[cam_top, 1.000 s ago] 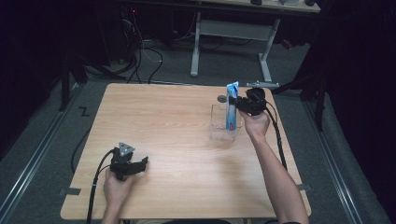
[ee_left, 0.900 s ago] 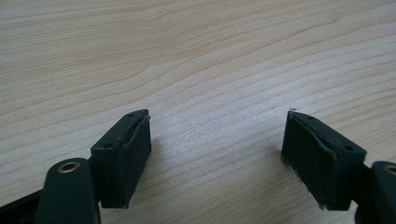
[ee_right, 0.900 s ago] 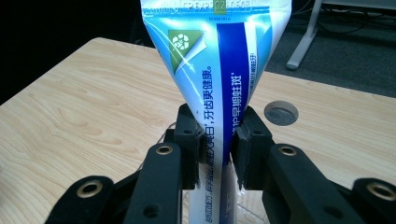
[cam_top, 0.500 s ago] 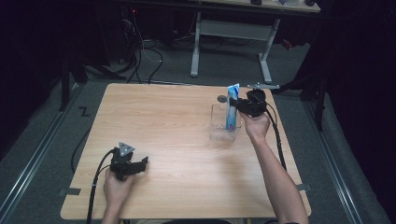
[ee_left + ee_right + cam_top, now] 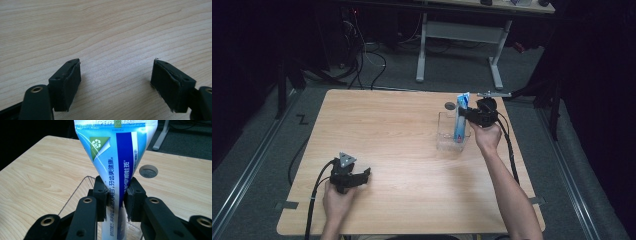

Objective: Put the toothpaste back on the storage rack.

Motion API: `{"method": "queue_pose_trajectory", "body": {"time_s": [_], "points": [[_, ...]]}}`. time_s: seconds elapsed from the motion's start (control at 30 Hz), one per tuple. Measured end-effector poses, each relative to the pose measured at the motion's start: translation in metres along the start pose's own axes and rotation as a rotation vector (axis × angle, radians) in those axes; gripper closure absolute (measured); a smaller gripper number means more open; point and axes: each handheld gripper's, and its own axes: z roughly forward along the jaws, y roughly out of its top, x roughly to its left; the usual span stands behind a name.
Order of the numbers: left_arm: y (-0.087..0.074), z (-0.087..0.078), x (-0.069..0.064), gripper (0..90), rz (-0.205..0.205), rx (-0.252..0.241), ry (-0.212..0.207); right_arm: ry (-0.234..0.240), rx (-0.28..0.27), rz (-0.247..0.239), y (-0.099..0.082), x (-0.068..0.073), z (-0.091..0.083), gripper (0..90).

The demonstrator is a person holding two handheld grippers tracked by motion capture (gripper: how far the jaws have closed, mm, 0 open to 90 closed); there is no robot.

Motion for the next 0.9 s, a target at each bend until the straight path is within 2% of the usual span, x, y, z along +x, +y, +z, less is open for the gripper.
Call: {"method": "queue_pose_trajectory", "body": {"time_s": [0.9], "points": [[-0.0001,0.0000,0.0002,24.4,-0.001,-0.001,0.000,-0.017,0.031,0.016,-0.0057,-0.0053,-0.0007,73.4]]}}
